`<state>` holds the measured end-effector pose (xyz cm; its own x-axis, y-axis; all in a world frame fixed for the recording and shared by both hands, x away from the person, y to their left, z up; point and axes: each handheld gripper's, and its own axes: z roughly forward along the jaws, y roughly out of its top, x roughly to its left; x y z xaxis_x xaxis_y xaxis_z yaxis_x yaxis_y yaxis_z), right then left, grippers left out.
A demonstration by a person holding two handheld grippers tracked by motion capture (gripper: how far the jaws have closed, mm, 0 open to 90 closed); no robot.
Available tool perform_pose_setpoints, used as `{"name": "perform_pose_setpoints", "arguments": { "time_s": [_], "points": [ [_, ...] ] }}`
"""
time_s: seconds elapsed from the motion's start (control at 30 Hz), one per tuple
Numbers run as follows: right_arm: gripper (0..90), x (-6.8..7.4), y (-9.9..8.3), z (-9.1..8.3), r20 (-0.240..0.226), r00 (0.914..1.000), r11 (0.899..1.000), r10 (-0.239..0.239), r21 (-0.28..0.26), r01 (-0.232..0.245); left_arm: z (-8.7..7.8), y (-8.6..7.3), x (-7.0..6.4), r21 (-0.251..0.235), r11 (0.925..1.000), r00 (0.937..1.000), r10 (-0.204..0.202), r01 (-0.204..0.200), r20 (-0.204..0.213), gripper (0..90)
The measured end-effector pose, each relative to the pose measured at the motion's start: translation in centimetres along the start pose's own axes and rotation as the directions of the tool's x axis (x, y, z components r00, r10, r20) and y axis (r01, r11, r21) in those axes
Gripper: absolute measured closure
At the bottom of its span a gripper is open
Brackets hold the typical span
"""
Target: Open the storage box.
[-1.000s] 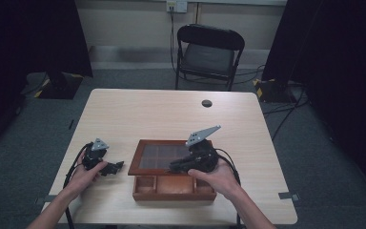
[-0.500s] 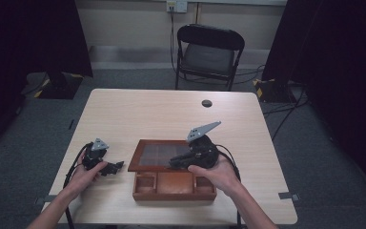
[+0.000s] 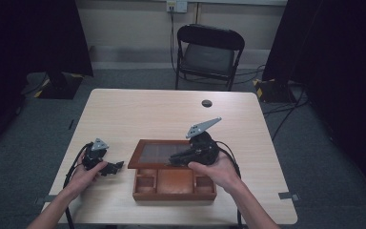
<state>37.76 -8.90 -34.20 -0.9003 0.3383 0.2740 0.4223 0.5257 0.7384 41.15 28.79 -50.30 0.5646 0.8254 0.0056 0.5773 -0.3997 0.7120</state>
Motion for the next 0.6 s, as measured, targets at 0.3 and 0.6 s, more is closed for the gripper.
{"name": "perform_pose_setpoints", "arguments": {
  "time_s": [0.3, 0.6],
  "points": [
    [81.6, -0.11, 0.32, -0.16, 0.000, 1.0000, 1.000, 0.002, 0.001, -0.002, 0.00, 0.00, 0.00, 0.000, 1.0000, 1.0000, 0.000, 0.000, 0.000, 0.0],
    [81.7, -0.27, 0.69, -0.32, -0.003, 1.0000, 1.000, 0.002, 0.001, -0.002, 0.02, -0.01, -0.03, -0.003, 1.0000, 1.0000, -0.006, 0.006, 0.003, 0.0]
  ]
}}
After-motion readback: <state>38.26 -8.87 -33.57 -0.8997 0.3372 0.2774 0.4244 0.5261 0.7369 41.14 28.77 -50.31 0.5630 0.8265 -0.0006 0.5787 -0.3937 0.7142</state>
